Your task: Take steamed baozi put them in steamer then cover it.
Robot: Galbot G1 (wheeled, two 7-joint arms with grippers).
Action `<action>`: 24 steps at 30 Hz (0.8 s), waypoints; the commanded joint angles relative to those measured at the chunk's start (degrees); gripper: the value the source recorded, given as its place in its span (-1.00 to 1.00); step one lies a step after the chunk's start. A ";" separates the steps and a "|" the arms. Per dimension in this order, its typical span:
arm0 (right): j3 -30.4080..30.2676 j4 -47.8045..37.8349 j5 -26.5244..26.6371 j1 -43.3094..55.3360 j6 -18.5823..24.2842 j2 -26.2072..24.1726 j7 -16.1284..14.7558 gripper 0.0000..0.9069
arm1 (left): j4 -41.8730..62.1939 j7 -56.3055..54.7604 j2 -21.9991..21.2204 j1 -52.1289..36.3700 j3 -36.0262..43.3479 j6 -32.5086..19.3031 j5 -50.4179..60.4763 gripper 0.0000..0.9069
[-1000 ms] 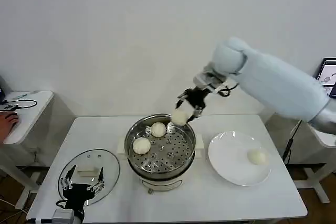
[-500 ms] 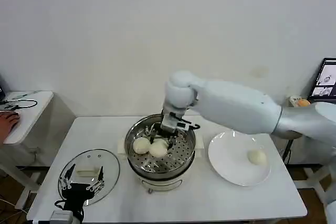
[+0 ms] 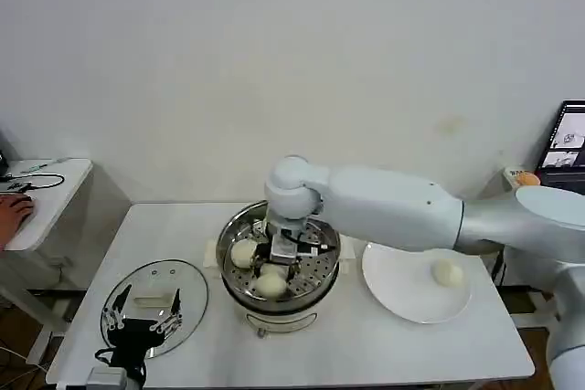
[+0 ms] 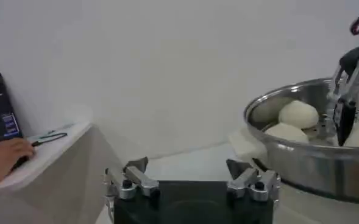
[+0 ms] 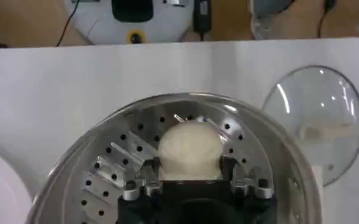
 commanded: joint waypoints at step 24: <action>5.19 2.47 0.10 5.53 -5.68 -10.01 7.10 1.00 | 1.16 0.01 0.00 -1.29 0.89 0.02 0.26 1.00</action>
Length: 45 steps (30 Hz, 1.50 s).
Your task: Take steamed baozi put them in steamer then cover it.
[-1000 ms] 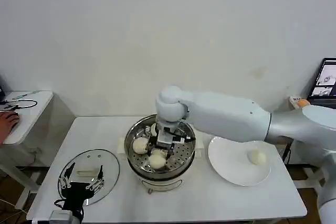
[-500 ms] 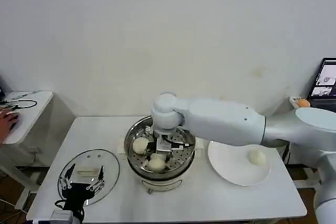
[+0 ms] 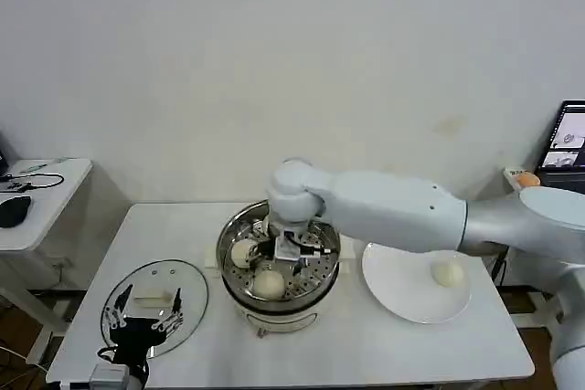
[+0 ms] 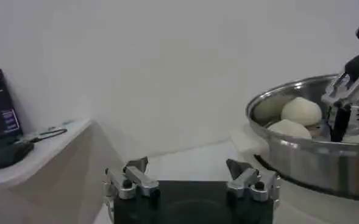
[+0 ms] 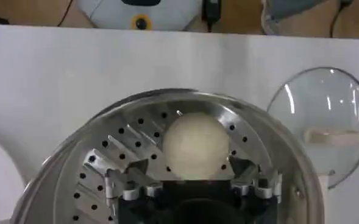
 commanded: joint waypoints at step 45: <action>23.77 -12.66 -2.06 -27.29 -32.64 -36.08 3.94 1.00 | 1.45 0.57 2.22 -0.30 2.06 0.33 0.05 1.00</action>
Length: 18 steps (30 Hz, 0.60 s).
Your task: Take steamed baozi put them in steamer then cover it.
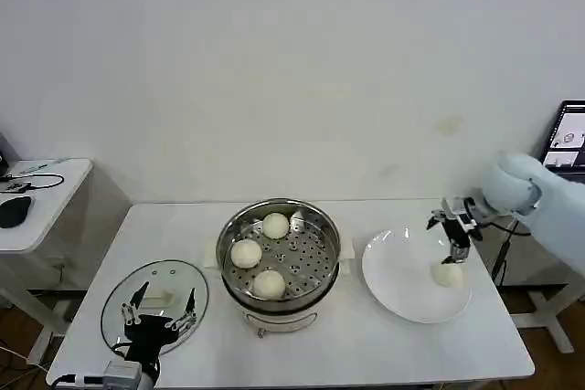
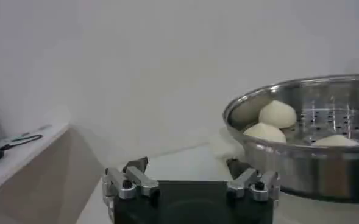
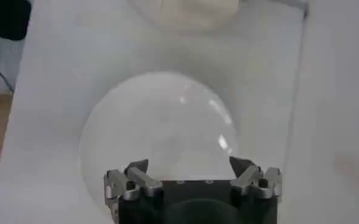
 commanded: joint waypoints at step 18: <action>7.64 -12.65 -12.86 -12.14 0.35 8.55 1.09 1.00 | 0.96 -0.06 0.07 0.94 -0.34 -0.06 0.36 1.00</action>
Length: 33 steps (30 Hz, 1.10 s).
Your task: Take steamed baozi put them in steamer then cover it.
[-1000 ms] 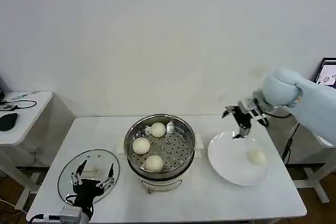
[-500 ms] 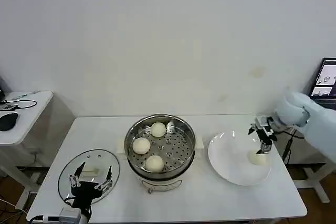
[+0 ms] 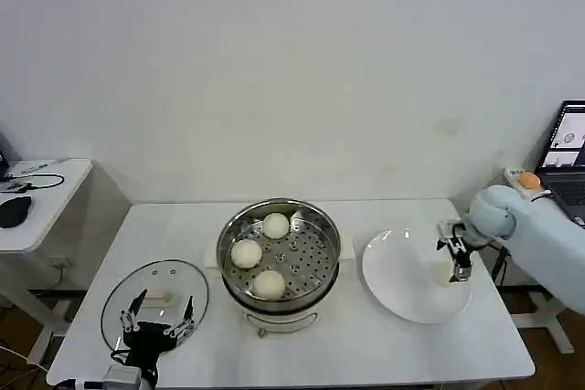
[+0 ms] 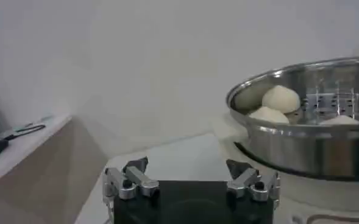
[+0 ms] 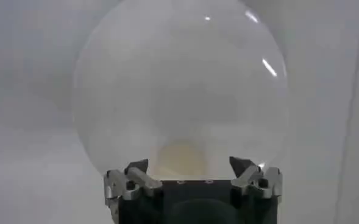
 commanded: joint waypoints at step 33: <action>3.48 -8.05 -7.96 -4.55 2.41 3.97 1.43 1.00 | 1.18 -0.12 -0.12 -0.10 -0.23 -0.06 0.27 1.00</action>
